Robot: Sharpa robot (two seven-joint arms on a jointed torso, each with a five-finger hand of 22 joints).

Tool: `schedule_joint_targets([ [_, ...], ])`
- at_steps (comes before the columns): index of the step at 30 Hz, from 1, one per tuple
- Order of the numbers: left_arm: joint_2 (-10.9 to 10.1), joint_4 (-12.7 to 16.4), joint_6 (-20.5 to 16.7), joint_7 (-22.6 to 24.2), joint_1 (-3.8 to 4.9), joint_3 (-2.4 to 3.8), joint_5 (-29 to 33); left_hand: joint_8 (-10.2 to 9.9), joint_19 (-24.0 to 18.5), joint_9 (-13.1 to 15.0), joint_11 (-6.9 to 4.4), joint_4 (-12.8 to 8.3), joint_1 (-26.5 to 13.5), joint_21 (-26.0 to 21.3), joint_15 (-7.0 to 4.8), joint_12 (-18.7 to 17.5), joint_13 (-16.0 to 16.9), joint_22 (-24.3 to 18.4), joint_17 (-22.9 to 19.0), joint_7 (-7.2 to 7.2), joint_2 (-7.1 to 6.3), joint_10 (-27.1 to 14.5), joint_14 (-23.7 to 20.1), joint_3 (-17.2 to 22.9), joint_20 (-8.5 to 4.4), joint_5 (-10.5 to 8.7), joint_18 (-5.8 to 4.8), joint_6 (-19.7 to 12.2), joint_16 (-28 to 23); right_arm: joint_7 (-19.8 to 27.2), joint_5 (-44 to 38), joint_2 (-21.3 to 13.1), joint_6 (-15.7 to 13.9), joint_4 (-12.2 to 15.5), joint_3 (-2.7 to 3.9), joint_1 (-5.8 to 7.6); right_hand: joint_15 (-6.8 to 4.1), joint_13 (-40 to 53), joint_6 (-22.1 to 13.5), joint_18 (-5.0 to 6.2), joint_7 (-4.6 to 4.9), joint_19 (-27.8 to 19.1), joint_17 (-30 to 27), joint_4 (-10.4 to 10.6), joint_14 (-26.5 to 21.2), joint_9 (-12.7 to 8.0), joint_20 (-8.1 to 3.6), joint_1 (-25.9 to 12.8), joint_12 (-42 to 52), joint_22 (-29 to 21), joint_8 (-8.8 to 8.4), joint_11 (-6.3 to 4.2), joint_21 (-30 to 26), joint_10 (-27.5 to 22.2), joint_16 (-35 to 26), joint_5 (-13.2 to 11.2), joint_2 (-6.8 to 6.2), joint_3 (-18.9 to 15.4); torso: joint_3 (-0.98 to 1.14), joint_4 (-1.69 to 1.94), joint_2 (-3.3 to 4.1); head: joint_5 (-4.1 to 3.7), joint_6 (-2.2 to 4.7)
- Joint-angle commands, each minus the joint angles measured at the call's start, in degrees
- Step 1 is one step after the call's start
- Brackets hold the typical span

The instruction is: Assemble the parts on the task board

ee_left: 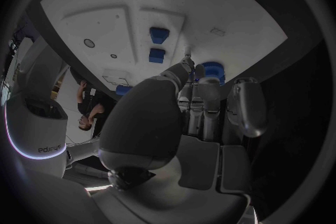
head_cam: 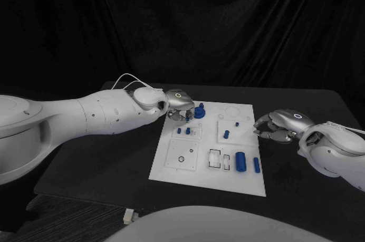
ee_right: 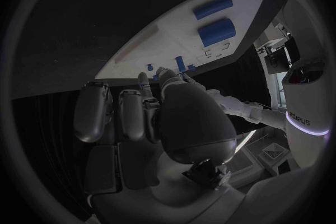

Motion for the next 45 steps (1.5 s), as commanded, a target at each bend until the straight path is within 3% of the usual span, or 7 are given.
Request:
schedule_joint_targets([
  [1,0.13,0.02,0.76,0.09,-0.11,0.04,-0.1,-0.23,-0.41,-0.06,0.19,0.13,-0.4,-0.18,-0.02,-0.09,-0.03,9.5,-0.04,0.02,-0.29,0.34,-0.36,0.02,0.15,-0.2,-0.61,-0.3,-0.25,-0.21,-0.12,-0.02,0.0,0.01,0.04,-0.13,0.42,10.05,0.45,0.43,0.12,1.05,-0.08,0.05,2.4,-0.05,0.36,0.22,-0.27,9.74,-0.02,0.44,-0.19,3.43,-0.13,0.26,-0.45,0.24,-0.01,0.0,0.04,0.03,0.01],
  [28,0.51,-0.3,1.28,0.5,-0.39,0.04,-0.1,-0.31,-0.72,-0.09,0.15,0.11,-0.27,-0.81,0.0,-0.16,-0.03,9.33,-0.93,-0.02,-0.29,0.38,-0.85,0.06,0.16,-0.19,-0.49,-0.34,-0.78,-0.28,-0.12,-0.01,0.15,0.01,0.04,-0.16,0.43,10.04,0.45,0.44,0.12,1.04,-0.18,-0.03,2.37,-0.1,0.37,0.3,-0.28,9.72,-0.05,0.44,-0.25,3.42,-0.19,0.28,-0.47,0.37,0.0,0.0,-0.04,-0.17,0.01],
  [45,0.7,-0.91,2.2,0.38,-1.21,0.04,-0.1,-0.23,-1.16,-0.04,0.14,-0.02,0.09,-1.58,0.07,-0.39,-0.05,9.13,-1.89,-0.04,-0.33,0.3,-1.67,0.14,0.22,-0.15,-0.36,0.08,-1.5,-0.32,-0.12,-0.05,0.15,0.08,0.04,-0.16,0.43,9.99,0.46,0.44,0.13,1.03,-0.18,-0.11,2.37,-0.13,0.37,0.4,-0.31,9.72,-0.07,0.44,-0.27,3.39,-0.2,0.3,-0.45,0.48,0.0,-0.01,0.01,-0.08,0.01],
])
